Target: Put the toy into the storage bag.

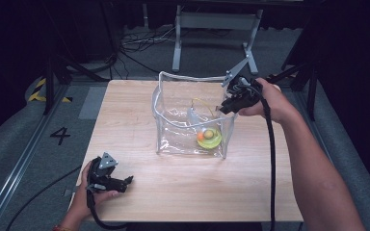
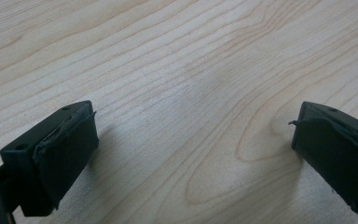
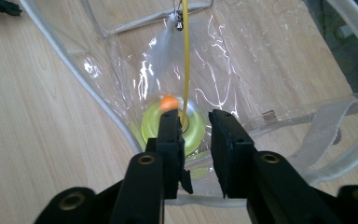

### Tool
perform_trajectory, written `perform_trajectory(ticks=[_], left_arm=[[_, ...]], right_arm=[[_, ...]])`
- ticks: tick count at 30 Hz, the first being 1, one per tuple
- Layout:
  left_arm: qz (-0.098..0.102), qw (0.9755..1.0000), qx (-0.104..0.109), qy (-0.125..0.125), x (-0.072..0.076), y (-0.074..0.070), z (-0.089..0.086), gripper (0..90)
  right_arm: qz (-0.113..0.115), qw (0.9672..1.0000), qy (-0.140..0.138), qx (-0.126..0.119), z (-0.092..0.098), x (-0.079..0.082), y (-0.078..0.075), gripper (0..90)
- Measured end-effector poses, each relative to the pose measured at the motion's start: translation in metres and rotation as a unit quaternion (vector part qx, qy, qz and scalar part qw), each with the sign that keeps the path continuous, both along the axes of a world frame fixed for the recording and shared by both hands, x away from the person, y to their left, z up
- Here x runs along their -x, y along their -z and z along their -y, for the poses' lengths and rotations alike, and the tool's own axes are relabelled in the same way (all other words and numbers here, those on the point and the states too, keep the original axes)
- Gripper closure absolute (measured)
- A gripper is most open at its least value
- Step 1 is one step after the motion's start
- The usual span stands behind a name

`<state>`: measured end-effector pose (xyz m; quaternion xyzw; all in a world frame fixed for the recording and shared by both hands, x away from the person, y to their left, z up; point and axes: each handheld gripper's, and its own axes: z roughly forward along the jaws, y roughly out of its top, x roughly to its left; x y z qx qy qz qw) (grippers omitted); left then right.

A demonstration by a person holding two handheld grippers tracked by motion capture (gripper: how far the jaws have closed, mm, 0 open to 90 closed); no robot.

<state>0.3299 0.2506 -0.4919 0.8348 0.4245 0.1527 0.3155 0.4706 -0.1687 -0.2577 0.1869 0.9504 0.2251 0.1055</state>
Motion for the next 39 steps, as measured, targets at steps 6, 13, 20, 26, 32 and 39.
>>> perform_trajectory(ticks=[6, 13, 20, 26, 32, 39], left_arm=[[0.0, 1.0, 0.0, 0.0, 0.0, 0.0, 0.0, 0.6], [0.0, 1.0, 0.0, 0.0, 0.0, 0.0, 0.0, 0.6], [-0.001, 1.0, 0.0, -0.001, 0.0, 0.0, 0.0, 0.6], [0.0, 1.0, 0.0, 0.0, 0.0, 0.0, 0.0, 0.6], [-0.001, 1.0, 0.001, -0.001, 0.0, 0.0, 0.0, 0.6], [-0.001, 1.0, 0.001, -0.001, 0.0, 0.0, 0.0, 0.6]], right_arm=[[0.024, 0.9994, 0.022, -0.008, 0.009, 0.007, -0.005, 55.7], [0.064, 0.9965, 0.043, -0.03, 0.024, 0.018, -0.012, 36.3], [0.084, 0.9938, 0.065, -0.032, 0.034, 0.027, -0.009, 26.9], [0.097, 0.9916, 0.075, -0.044, 0.047, 0.037, -0.007, 25.0], [0.107, 0.9887, 0.09, -0.054, 0.061, 0.048, -0.006, 25.2], [0.106, 0.9884, 0.103, -0.034, 0.076, 0.056, 0.006, 25.5]])
